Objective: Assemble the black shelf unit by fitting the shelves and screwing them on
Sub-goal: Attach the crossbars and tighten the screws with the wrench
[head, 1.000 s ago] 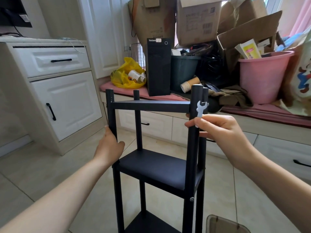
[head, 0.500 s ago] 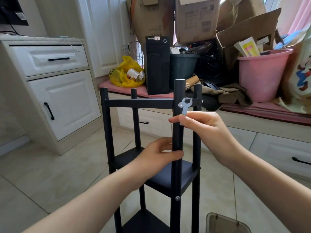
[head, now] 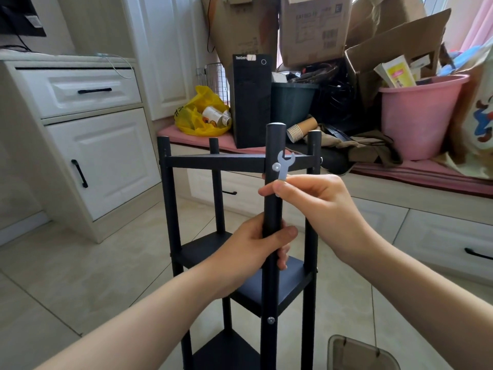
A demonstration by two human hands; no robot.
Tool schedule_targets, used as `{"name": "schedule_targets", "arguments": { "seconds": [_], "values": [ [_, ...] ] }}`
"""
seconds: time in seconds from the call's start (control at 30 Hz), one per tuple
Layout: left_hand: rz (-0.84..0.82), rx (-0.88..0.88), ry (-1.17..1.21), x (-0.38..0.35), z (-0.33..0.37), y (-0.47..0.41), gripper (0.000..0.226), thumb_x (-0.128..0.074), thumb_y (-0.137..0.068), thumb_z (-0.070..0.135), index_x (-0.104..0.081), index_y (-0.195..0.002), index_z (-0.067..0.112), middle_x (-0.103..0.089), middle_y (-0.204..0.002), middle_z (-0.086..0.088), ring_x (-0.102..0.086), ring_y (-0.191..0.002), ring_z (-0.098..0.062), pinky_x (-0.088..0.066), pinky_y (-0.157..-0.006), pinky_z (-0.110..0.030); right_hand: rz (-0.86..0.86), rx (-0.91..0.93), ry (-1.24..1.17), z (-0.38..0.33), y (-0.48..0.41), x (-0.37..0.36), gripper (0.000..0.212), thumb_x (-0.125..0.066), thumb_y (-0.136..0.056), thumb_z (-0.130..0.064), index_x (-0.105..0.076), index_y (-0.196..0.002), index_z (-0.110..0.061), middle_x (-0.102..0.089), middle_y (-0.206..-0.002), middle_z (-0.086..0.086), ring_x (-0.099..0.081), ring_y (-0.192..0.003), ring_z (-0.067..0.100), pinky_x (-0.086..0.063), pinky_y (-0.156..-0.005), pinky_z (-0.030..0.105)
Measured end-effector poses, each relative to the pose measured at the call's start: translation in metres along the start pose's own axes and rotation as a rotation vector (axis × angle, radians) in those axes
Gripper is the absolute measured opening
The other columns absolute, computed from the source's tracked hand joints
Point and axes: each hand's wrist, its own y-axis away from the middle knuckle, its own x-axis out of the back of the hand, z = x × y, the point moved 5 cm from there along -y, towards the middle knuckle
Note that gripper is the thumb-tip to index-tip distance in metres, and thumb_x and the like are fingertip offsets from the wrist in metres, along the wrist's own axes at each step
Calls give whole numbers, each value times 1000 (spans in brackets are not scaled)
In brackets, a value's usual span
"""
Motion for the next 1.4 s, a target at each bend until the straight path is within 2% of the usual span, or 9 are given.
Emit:
{"name": "schedule_targets", "arguments": {
  "seconds": [0.27, 0.5, 0.8, 0.97, 1.07, 1.2, 1.27, 1.33, 1.4],
  "values": [
    [-87, 11, 89, 6, 4, 1, 20, -65, -94, 29, -53, -93, 13, -51, -66, -1, -52, -61, -18, -51, -67, -28, 41, 42, 38, -4, -2, 0, 15, -66, -94, -18, -81, -90, -19, -76, -83, -11, -71, -90, 4, -50, -78, 14],
    [-43, 15, 170, 11, 10, 2, 20, -71, -89, 28, -57, -83, 16, -46, -60, -4, -46, -51, -19, -47, -58, -31, 63, 112, 4, -12, -5, -5, 15, -64, -95, -17, -78, -98, -21, -75, -81, -17, -67, -82, -4, -47, -71, 9],
    [153, 19, 169, 22, 11, 3, 43, -77, -84, 48, -51, -62, 22, -34, -51, 0, -31, -41, -13, -38, -44, -24, 76, 3, -18, -1, -3, -6, 23, -59, -98, -17, -78, -86, -17, -76, -89, -3, -69, -91, 9, -58, -80, 32],
    [254, 37, 112, 31, 14, 3, 52, -72, -69, 61, -43, -61, 20, -28, -49, 0, -26, -38, -14, -31, -40, -23, 138, -42, 93, 16, -1, 2, 32, -52, -101, -19, -71, -76, -16, -68, -84, 20, -61, -80, 32, -50, -69, 44],
    [258, 44, 115, 28, 14, 2, 53, -71, -71, 61, -40, -62, 19, -26, -48, 0, -24, -38, -14, -30, -40, -23, 148, -53, 148, 20, 2, 5, 34, -52, -100, -20, -68, -71, -18, -65, -74, 2, -57, -70, 7, -46, -67, 28],
    [237, 52, 141, 25, 17, 1, 52, -69, -73, 61, -39, -62, 20, -25, -48, 1, -24, -37, -12, -31, -40, -21, 173, -97, 242, 27, 0, 11, 32, -54, -99, -22, -72, -73, -19, -52, -66, -12, -50, -66, 3, -47, -71, 33],
    [230, 60, 178, 24, 17, 1, 51, -68, -73, 61, -40, -62, 20, -24, -47, 2, -24, -36, -11, -30, -39, -21, 150, -125, 256, 30, 0, 12, 29, -57, -98, -23, -75, -76, -20, -49, -54, -10, -43, -55, 5, -46, -62, 32],
    [228, 74, 204, 24, 16, 2, 50, -68, -72, 62, -42, -60, 21, -24, -46, 3, -24, -35, -10, -29, -38, -21, 110, -145, 259, 31, 0, 11, 24, -60, -97, -24, -77, -81, -20, -42, -45, -5, -35, -46, 6, -34, -49, 21],
    [227, 95, 217, 23, 14, 2, 50, -68, -71, 62, -43, -59, 21, -24, -46, 3, -23, -34, -10, -29, -37, -21, 80, -157, 292, 32, 0, 10, 24, -63, -95, -25, -77, -81, -11, -44, -47, 5, -33, -47, 7, -31, -47, 20]
  ]
}}
